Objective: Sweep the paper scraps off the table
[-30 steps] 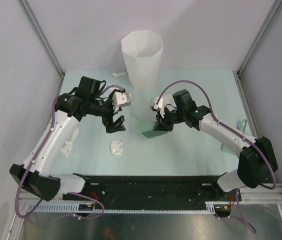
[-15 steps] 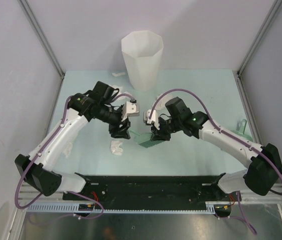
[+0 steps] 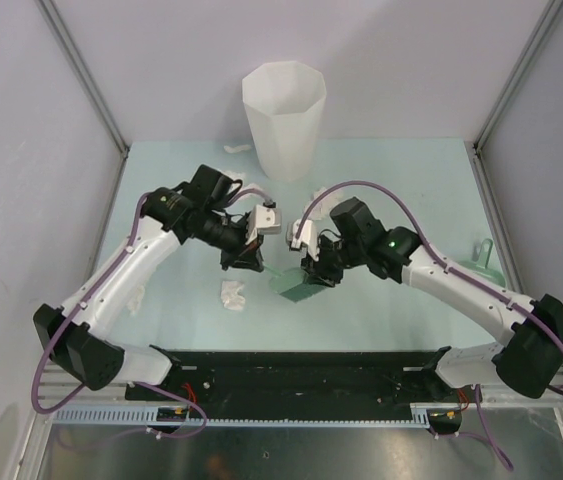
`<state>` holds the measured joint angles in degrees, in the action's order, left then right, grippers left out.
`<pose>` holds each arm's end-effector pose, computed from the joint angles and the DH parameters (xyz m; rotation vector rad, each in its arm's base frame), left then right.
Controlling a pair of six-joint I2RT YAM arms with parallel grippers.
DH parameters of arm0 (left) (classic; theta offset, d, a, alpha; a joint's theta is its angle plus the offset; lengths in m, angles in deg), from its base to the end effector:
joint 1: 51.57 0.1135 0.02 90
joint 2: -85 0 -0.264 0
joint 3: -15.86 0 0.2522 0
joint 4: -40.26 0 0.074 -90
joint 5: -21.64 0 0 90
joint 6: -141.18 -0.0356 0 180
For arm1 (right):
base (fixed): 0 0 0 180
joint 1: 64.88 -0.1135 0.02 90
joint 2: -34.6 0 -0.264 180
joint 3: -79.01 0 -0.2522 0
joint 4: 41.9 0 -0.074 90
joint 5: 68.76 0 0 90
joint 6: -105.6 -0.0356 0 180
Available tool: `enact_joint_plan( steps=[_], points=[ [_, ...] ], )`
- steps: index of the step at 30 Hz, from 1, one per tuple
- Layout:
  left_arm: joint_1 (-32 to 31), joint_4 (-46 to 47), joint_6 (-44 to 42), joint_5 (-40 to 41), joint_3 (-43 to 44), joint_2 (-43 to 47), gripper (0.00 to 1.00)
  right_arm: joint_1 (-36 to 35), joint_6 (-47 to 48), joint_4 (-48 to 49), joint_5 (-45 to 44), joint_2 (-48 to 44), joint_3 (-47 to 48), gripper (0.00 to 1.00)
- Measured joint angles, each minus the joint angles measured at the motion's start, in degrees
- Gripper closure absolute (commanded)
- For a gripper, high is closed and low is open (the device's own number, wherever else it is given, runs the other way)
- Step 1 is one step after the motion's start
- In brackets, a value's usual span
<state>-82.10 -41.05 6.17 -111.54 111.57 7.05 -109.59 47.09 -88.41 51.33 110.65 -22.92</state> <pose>0.2026 -0.1478 0.3591 1.6853 1.8020 -0.8917 0.1887 0.2119 0.3052 -1.6332 1.6600 0.7296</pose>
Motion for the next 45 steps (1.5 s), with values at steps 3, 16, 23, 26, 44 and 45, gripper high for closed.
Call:
enact_joint_plan(
  steps=[3, 16, 23, 26, 44, 45],
  points=[
    [0.33, 0.68, 3.15, 1.92, -0.66, 0.00, 1.00, 0.94, -5.57, 2.93, -7.26, -0.11, 0.00, 0.00],
    [16.79, 8.35, 16.41, 8.66, -4.50, 1.40, 1.00, 47.17, -45.40, 17.31, -42.91, -0.04, 0.00, 0.00],
    [16.94, 8.85, 16.65, 8.98, -4.74, 3.39, 1.00, 60.17, -56.98, 18.38, -51.34, 11.96, 0.00, 0.00],
    [16.94, 9.18, 16.68, 8.96, -5.05, 3.89, 1.00, 63.71, -58.60, 18.14, -50.03, 17.44, 0.00, 0.00],
    [17.33, 9.29, 16.59, 9.11, -6.19, 3.96, 1.00, 58.14, -48.52, 19.89, -39.47, 28.74, -0.07, 0.85],
    [17.70, 9.38, 16.59, 9.07, -6.19, 3.96, 1.00, 55.04, -46.29, 20.55, -38.71, 28.74, -0.07, 0.85]
  ],
)
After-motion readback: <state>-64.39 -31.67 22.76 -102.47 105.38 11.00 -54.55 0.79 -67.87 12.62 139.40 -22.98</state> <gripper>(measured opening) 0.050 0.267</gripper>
